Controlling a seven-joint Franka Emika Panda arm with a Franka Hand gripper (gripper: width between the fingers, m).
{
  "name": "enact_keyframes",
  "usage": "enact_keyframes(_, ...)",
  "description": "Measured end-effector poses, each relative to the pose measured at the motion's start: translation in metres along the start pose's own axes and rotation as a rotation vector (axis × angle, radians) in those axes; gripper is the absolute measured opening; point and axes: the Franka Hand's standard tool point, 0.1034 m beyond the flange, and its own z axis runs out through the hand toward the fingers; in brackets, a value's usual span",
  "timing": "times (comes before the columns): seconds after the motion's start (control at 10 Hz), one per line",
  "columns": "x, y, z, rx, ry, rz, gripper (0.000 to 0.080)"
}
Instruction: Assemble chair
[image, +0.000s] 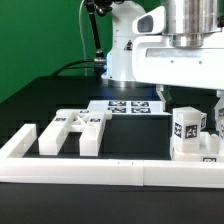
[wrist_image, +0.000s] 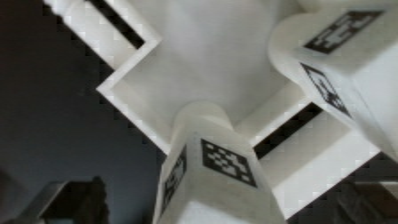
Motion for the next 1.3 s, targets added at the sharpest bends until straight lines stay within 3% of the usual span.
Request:
enact_keyframes(0.8,0.007,0.0053,-0.0005,-0.035,0.009,-0.793,0.0649)
enact_keyframes(1.2,0.0078,0.0061,0.0003,-0.052,0.008,-1.029,0.0649)
enact_keyframes(1.3,0.0077,0.0061,0.0003,-0.052,0.008,-1.027,0.0535)
